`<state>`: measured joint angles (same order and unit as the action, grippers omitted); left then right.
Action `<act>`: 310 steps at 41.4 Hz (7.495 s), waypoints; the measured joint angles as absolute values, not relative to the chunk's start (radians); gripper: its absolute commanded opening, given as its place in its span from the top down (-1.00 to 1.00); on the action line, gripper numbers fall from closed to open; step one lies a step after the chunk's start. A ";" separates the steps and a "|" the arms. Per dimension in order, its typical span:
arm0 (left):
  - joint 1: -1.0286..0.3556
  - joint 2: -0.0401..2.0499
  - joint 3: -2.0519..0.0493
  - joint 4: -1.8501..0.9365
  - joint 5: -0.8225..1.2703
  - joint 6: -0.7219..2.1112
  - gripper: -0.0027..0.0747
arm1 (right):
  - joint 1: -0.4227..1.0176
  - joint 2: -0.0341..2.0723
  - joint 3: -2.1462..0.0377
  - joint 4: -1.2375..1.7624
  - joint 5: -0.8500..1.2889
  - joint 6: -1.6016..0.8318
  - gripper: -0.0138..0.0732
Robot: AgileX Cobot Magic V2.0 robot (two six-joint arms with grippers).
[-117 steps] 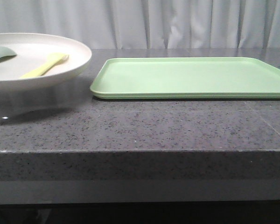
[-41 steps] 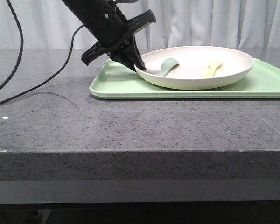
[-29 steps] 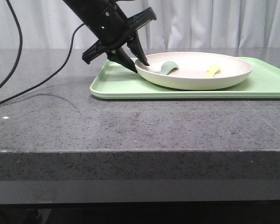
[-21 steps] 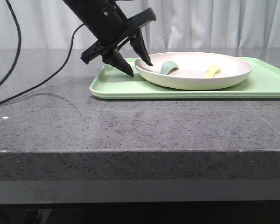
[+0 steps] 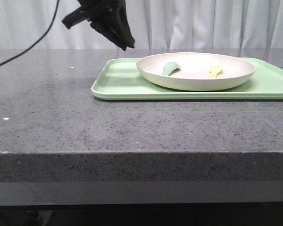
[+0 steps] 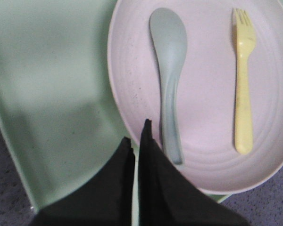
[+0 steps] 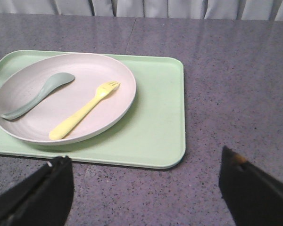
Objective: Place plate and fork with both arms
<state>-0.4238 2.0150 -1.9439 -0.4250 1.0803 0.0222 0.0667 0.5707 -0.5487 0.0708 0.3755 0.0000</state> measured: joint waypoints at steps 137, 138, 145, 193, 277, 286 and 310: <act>-0.235 0.422 -0.462 -0.044 0.274 0.013 0.98 | 0.266 1.920 -1.631 0.148 0.939 0.248 0.60; -0.235 0.422 -0.462 -0.044 0.274 0.013 0.98 | 0.266 1.920 -1.631 0.148 0.939 0.248 0.63; -0.235 0.422 -0.462 -0.044 0.274 0.013 0.98 | 0.266 1.920 -1.631 0.148 0.939 0.249 0.68; -0.235 0.422 -0.462 -0.044 0.274 0.013 0.98 | 0.257 1.914 -1.766 0.150 1.030 0.251 0.68; -0.235 0.422 -0.462 -0.044 0.274 0.013 0.98 | -0.014 1.954 -1.826 0.134 1.168 0.100 -0.14; -0.235 0.422 -0.462 -0.044 0.274 0.013 0.98 | -0.014 1.854 -1.828 0.134 1.185 0.100 0.45; -0.235 0.422 -0.462 -0.044 0.274 0.013 0.98 | 0.047 1.391 -1.339 0.132 0.944 -0.017 0.84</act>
<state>-0.2345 0.4225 -0.4620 -0.0437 0.2737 0.0129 0.0466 1.3911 -1.3391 0.1320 0.9441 -0.0168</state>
